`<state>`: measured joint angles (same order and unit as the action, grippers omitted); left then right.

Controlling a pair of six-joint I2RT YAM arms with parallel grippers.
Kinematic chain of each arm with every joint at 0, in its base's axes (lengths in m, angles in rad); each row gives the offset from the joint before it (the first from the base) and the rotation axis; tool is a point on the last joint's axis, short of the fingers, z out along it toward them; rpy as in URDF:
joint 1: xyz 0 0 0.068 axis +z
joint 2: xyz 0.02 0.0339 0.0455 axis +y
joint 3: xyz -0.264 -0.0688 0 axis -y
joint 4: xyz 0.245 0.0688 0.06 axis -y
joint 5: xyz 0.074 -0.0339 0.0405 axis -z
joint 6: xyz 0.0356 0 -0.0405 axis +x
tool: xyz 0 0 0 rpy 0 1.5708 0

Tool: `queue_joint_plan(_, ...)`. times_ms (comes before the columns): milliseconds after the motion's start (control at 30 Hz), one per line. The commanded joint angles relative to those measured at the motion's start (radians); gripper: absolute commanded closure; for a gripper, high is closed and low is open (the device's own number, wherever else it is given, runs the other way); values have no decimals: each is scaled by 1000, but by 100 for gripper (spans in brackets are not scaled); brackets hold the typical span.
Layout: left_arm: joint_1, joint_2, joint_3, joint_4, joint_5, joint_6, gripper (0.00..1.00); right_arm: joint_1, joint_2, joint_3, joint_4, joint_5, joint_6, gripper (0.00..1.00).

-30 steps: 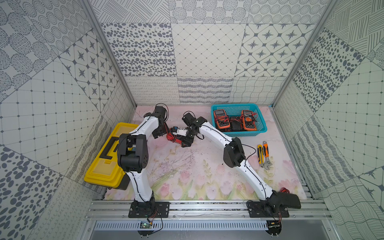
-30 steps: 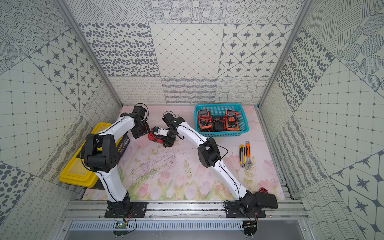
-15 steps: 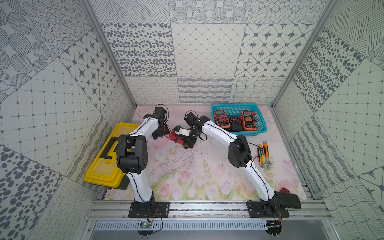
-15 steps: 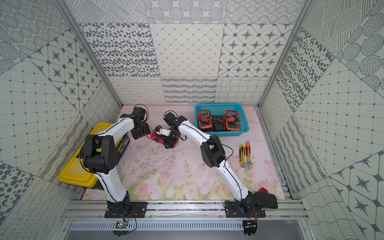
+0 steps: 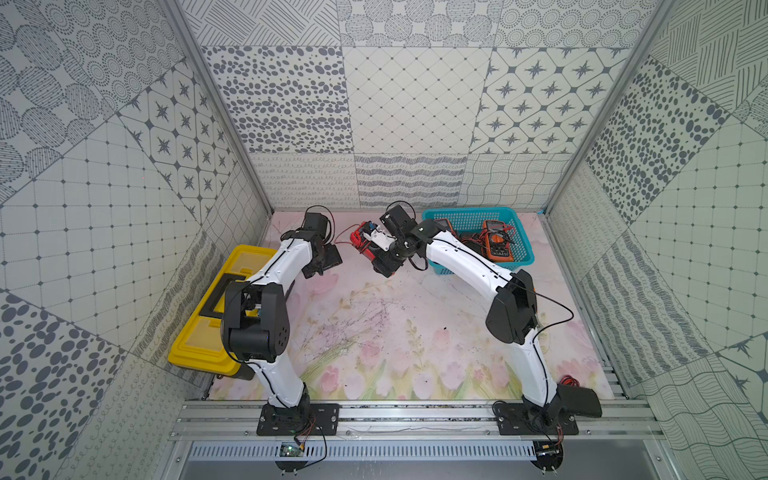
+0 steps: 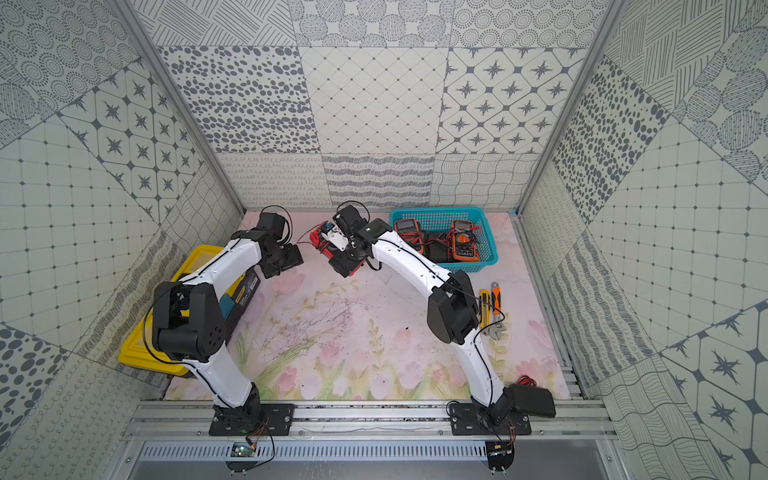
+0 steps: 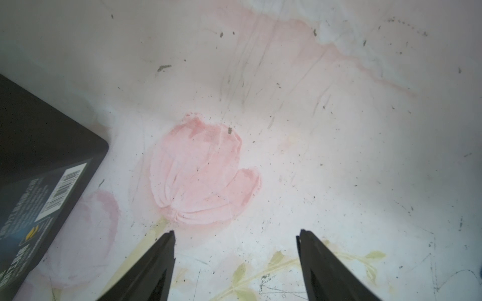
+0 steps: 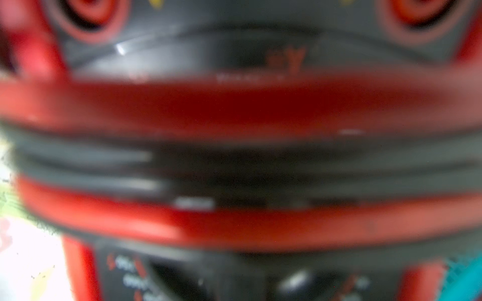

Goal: Put the multimeter into the basket
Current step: Pick up the multimeter from the center of the board, then place the multimeter in the basket.

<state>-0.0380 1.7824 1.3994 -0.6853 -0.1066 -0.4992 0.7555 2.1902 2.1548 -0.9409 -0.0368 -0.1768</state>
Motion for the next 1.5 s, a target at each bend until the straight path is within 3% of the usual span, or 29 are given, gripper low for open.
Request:
queue_joint_plan(0,-3,-37,-7,5,29,-5,21,-41,-137,-32,74,88,67,97)
queue_joint_plan(167,-3,-83,1,6,51,-21,20,-125,-230,-132,71,171,100,97)
queue_joint_plan(367,-3,-125,-4,8,70,-37,20,-273,-332,-237,77,179,165,97)
queue_joint_plan(667,-3,-145,-43,24,81,-50,19,-493,-331,-300,63,157,233,95)
queue_joint_plan(1200,-3,-140,-75,56,114,-78,19,-550,-160,-260,62,109,250,88)
queue_joint_plan(1367,-4,-136,-70,59,121,-81,19,-550,-116,-244,57,103,255,78)
queue_joint_plan(1467,-3,-134,-71,61,126,-84,18,-548,-94,-242,55,115,261,57)
